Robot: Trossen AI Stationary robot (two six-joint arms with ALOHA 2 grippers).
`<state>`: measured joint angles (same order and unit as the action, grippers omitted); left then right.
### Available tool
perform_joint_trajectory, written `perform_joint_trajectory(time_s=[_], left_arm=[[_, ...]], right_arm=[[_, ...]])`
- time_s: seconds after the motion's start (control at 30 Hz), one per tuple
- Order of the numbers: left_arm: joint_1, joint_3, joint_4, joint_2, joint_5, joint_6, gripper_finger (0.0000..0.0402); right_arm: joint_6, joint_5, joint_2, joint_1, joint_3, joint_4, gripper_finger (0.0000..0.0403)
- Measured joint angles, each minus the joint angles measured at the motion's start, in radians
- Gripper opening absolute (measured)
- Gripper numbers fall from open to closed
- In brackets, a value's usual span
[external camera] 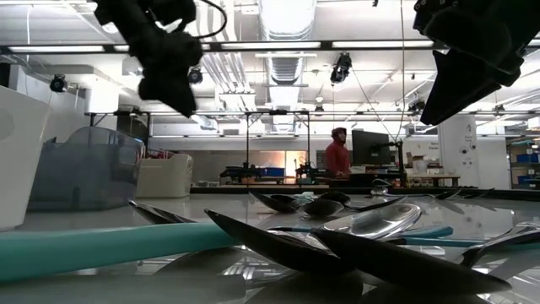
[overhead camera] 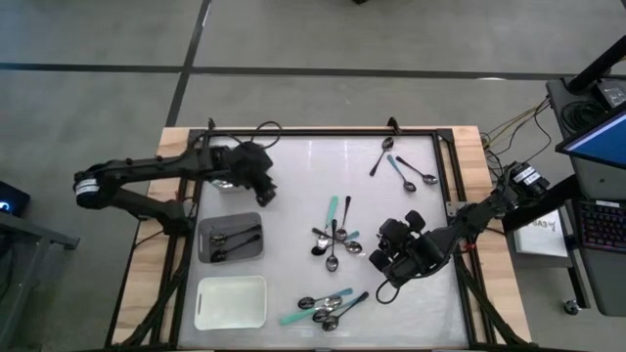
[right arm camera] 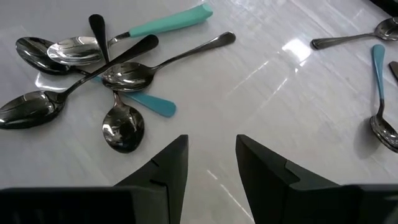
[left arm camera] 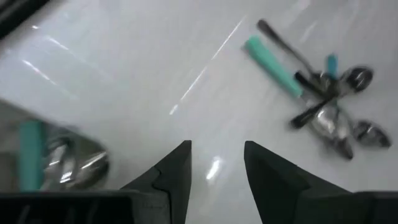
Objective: Sort silverware by color (type)
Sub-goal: Put the green spoon into the gray bin
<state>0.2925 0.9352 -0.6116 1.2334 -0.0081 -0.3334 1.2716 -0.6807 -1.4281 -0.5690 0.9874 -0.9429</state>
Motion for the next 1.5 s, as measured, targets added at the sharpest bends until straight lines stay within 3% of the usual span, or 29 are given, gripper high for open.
perform_joint_trajectory(time_s=[0.17,0.43,0.7,0.87,1.13,1.5], left_arm=[[-0.073,-0.001,0.138,0.085,0.000,-0.095,0.0129],[-0.218,0.030,0.324,0.296,-0.034,-0.095,0.0129],[-0.268,0.160,0.332,0.512,-0.141,-0.069,0.0129],[-0.273,0.221,0.327,0.611,-0.150,-0.070,0.0129],[-0.296,0.291,0.341,0.686,-0.183,-0.132,0.0129],[-0.357,0.388,0.304,0.785,-0.365,-0.304,0.0129]], right_arm=[[-0.015,0.000,0.000,0.000,0.000,0.000,0.0127],[-0.027,0.000,0.000,0.000,0.000,0.001,0.0127],[-0.024,0.000,0.000,0.000,0.000,0.004,0.0127],[-0.013,0.001,0.000,0.000,0.000,0.007,0.0127],[-0.009,0.008,0.000,0.000,0.000,0.008,0.0127],[-0.037,0.035,0.000,0.000,0.000,0.006,0.0127]])
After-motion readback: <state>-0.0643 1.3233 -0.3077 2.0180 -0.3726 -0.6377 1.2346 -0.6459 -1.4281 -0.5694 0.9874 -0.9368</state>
